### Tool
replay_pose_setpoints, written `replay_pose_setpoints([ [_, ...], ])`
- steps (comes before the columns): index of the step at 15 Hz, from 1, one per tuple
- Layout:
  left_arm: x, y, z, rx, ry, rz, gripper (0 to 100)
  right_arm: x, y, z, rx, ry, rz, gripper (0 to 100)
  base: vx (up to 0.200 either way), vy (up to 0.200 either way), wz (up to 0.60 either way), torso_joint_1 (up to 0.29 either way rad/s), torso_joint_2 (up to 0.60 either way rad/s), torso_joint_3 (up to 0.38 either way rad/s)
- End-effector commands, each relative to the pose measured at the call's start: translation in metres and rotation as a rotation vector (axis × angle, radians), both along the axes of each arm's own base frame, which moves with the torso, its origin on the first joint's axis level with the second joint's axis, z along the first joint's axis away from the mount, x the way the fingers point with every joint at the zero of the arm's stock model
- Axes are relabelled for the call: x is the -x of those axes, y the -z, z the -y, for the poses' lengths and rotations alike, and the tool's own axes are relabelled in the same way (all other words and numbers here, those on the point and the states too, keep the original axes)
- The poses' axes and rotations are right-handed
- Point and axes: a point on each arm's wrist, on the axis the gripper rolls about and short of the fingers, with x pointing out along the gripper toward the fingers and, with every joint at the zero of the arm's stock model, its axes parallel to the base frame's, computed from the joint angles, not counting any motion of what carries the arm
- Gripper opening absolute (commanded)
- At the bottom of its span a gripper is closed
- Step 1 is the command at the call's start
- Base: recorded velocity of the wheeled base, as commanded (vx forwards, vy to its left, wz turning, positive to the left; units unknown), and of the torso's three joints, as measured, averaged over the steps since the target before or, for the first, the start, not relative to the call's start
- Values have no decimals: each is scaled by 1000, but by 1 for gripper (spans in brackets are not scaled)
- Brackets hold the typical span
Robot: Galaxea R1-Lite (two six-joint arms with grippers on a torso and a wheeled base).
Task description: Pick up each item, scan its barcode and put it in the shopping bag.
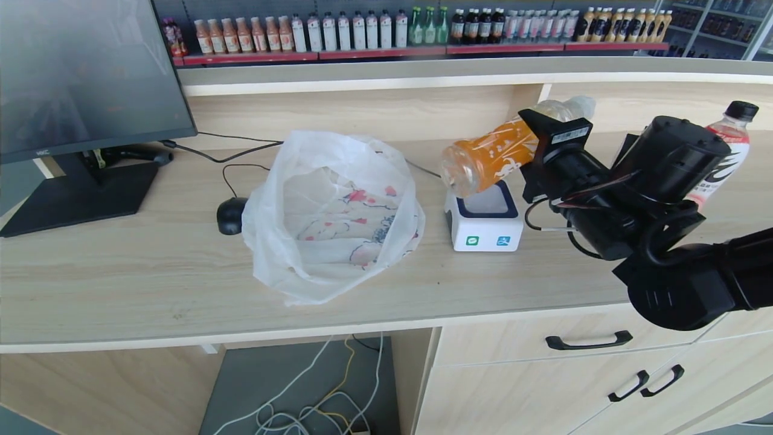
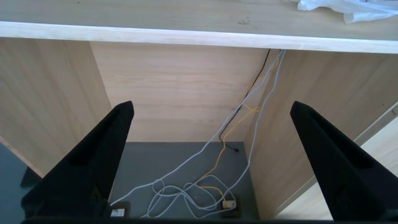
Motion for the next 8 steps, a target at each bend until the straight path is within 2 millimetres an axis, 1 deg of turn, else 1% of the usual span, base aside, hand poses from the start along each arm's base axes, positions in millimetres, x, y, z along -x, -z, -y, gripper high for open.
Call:
replay_pose_setpoints([
  [1, 0, 0, 0, 0, 0, 0, 100, -6, 7, -3, 0, 2, -19, 0, 0, 0, 0, 0, 0, 0],
  [3, 0, 0, 0, 0, 0, 0, 100, -12, 16, -3, 3, 18, -44, 0, 0, 0, 0, 0, 0, 0],
  [5, 0, 0, 0, 0, 0, 0, 100, -12, 20, -3, -2, 15, -56, 0, 0, 0, 0, 0, 0, 0],
  [6, 0, 0, 0, 0, 0, 0, 100, -15, 22, -2, -28, 14, -66, 0, 0, 0, 0, 0, 0, 0],
  [8, 0, 0, 0, 0, 0, 0, 100, -25, 32, 5, -25, 40, -91, 0, 0, 0, 0, 0, 0, 0],
])
